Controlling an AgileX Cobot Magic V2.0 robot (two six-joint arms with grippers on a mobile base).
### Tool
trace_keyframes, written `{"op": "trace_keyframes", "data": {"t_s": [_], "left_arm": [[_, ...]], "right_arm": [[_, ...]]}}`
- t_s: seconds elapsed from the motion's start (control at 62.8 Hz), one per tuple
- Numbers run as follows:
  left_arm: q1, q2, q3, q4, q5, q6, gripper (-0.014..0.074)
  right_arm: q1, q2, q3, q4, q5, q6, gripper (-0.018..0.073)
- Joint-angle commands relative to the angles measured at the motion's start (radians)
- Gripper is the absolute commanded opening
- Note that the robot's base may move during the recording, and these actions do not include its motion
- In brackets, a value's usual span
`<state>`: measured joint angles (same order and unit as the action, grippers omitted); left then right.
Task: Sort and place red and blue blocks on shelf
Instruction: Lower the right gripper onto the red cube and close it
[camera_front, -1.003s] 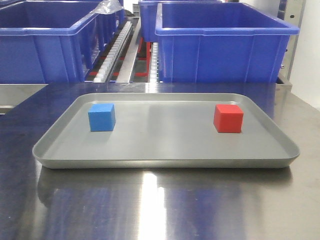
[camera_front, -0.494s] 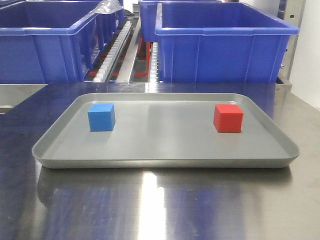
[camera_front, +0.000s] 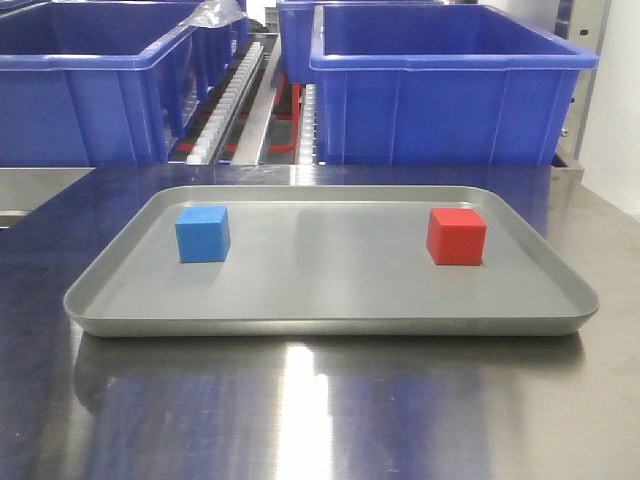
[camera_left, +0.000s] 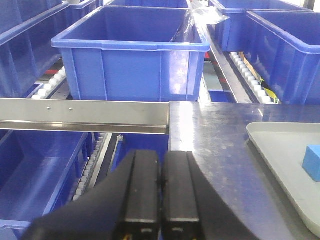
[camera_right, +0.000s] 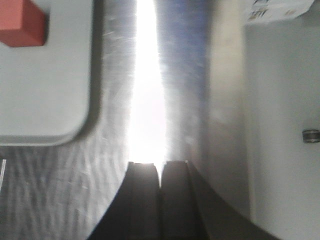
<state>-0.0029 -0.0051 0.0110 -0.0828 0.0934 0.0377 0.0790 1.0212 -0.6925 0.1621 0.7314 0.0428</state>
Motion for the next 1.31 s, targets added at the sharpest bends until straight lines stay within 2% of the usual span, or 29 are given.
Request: {"op": "trace_keyframes", "data": {"t_s": [0.0,0.08,0.159,0.255,0.303,0.334,0.462,0.669,0.764,0.923,1.29], "left_arm": [[-0.006,-0.018,0.025,0.000,-0.078,-0.008,0.0125],[-0.006,-0.018,0.025,0.000,-0.078,-0.008,0.0125],[-0.006,-0.018,0.025,0.000,-0.078,-0.008,0.0125],[-0.006,-0.018,0.025,0.000,-0.078,-0.008,0.0125],[-0.006,-0.018,0.025,0.000,-0.078,-0.008,0.0125],[-0.006,-0.018,0.025,0.000,-0.078,-0.008,0.0125],[-0.006,-0.018,0.025,0.000,-0.078,-0.008,0.0125],[-0.006,-0.018,0.025,0.000,-0.078,-0.008,0.0125],[-0.006,-0.018,0.025,0.000,-0.078,-0.008,0.0125],[-0.006,-0.018,0.025,0.000,-0.078,-0.008,0.0125],[-0.006,-0.018,0.025,0.000,-0.078,-0.008,0.0125]], "right_arm": [[0.060,0.083,-0.103,-0.020,-0.028,0.051,0.0060],[0.118,0.159,-0.162,-0.038,-0.025,0.090,0.0071],[0.170,0.231,-0.218,-0.041,-0.022,0.110,0.0160],[0.227,0.318,-0.295,-0.044,-0.009,0.118,0.0428],[0.253,0.357,-0.330,-0.053,-0.002,0.120,0.0594],[0.265,0.379,-0.352,-0.055,0.008,0.120,0.0653],[0.312,0.470,-0.465,-0.056,0.121,0.145,0.0615],[0.357,0.615,-0.675,-0.121,0.299,0.327,0.0615],[0.368,0.665,-0.745,-0.144,0.320,0.379,0.0615],[0.381,0.732,-0.843,-0.171,0.338,0.381,0.0615],[0.381,0.836,-0.868,-0.203,0.297,0.381,0.0615]]}}
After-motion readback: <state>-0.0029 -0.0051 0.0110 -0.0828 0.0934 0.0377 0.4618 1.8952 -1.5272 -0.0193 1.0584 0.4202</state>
